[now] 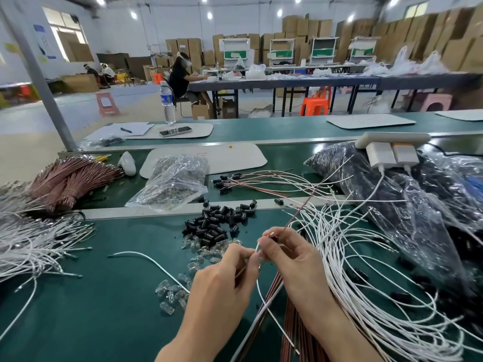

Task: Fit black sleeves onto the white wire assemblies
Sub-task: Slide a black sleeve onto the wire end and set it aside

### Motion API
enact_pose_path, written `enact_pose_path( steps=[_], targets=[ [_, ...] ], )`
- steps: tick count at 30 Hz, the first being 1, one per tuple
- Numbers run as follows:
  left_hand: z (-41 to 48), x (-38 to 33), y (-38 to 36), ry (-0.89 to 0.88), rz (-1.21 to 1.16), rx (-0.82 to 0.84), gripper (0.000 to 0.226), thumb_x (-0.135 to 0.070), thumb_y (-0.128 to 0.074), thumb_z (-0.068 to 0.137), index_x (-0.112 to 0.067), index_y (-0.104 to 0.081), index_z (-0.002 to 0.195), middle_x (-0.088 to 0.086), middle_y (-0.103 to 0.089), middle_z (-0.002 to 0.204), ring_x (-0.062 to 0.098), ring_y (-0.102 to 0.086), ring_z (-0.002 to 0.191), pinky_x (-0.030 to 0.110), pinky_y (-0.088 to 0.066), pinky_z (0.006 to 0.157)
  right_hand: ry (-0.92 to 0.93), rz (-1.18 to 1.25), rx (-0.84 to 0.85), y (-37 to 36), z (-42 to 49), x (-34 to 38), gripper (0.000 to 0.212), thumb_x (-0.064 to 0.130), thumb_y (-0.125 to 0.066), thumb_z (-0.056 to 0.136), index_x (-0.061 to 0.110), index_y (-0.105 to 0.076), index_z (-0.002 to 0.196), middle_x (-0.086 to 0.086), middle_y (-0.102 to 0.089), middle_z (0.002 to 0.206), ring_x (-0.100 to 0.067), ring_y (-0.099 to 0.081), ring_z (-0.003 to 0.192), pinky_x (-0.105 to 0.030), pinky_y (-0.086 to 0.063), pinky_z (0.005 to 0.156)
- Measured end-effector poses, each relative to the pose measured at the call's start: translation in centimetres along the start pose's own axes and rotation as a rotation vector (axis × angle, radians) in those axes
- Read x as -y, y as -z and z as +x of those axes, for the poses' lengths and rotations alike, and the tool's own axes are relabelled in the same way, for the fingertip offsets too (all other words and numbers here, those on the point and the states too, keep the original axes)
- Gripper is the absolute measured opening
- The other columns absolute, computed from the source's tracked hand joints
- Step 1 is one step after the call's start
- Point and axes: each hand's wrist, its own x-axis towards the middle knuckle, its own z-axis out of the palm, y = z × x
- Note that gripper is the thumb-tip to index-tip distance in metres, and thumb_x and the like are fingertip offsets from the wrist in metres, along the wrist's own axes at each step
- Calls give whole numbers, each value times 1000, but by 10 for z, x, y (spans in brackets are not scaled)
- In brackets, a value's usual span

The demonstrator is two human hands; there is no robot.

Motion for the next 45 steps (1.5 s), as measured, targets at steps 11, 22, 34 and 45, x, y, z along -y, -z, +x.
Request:
enact_pose_path(
  steps=[11,22,34,45],
  targets=[
    [-2,0,-2,15,-49,26,25,-54,-40,100,-34,-52,90,-8,-58,59,10,-48,46,19,-36,47,22,-28,-68,-1,-1,1,16,35,-72,83,23,-76,92,-5,-75,83,-17,-72,79,-25,-57,79],
    [0,2,1,7,31,-25,19,-49,-44,102,-35,-55,94,-10,-51,55,9,-44,45,19,-33,45,-94,198,-36,0,4,2,25,37,-77,74,22,-79,94,-9,-76,94,-20,-73,84,-28,-59,81],
    [1,11,6,13,0,25,12,-46,-52,97,-37,-60,99,-12,-57,59,11,-56,51,29,-49,50,-346,625,-9,10,9,7,24,15,-62,85,10,-81,99,-8,-72,86,-18,-72,77,-29,-61,66],
    [-2,10,5,-7,17,74,11,-28,-71,92,-32,-61,89,-20,-59,62,3,-52,51,12,-40,53,-406,664,-35,12,7,12,18,16,-68,81,12,-81,92,-8,-73,90,-15,-72,74,-23,-58,54]
  ],
)
